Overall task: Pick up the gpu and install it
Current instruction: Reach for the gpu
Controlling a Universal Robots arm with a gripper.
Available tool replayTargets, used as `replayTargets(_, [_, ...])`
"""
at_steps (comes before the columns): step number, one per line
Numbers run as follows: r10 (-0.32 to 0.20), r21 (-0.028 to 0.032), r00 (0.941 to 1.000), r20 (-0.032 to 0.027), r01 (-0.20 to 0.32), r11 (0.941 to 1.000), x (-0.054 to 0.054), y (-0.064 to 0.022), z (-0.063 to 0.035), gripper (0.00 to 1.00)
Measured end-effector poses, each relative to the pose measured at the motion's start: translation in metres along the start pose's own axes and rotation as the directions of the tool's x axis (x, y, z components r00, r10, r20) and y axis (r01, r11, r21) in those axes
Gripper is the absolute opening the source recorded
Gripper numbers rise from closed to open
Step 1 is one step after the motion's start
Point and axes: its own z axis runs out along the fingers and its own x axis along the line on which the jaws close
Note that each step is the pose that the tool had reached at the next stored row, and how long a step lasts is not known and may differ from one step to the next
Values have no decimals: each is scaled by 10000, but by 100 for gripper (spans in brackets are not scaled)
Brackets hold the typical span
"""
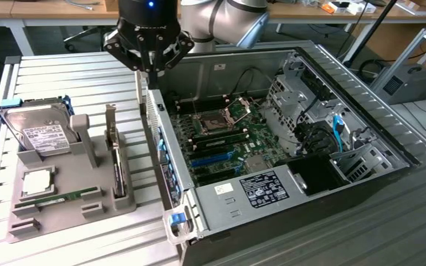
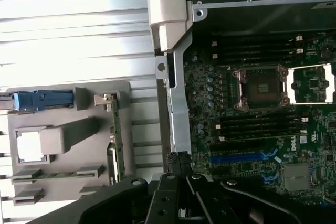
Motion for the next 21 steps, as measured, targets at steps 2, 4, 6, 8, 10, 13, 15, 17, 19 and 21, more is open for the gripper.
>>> replayTargets(2, [-2,1,10000,-1,2,10000,77,-3,-2,11])
replayTargets(4, [0,0,10000,0,0,10000,168,-5,-4,11])
replayTargets(6, [-2,0,10000,0,2,10000,277,-6,-6,11])
replayTargets(8, [0,1,10000,-1,0,10000,372,-7,-9,11])
replayTargets(10, [-1,1,10000,0,1,10000,437,-8,-10,11])
replayTargets(13, [-1,0,10000,0,1,10000,543,-9,-11,11])
replayTargets(15, [0,1,10000,-1,0,10000,613,-10,-14,11])
replayTargets(17, [-2,0,10000,0,2,10000,678,-11,-15,11])
replayTargets(19, [-2,0,10000,0,2,10000,745,-13,-15,11])
replayTargets(21, [0,1,10000,-1,0,10000,815,-15,-17,11])
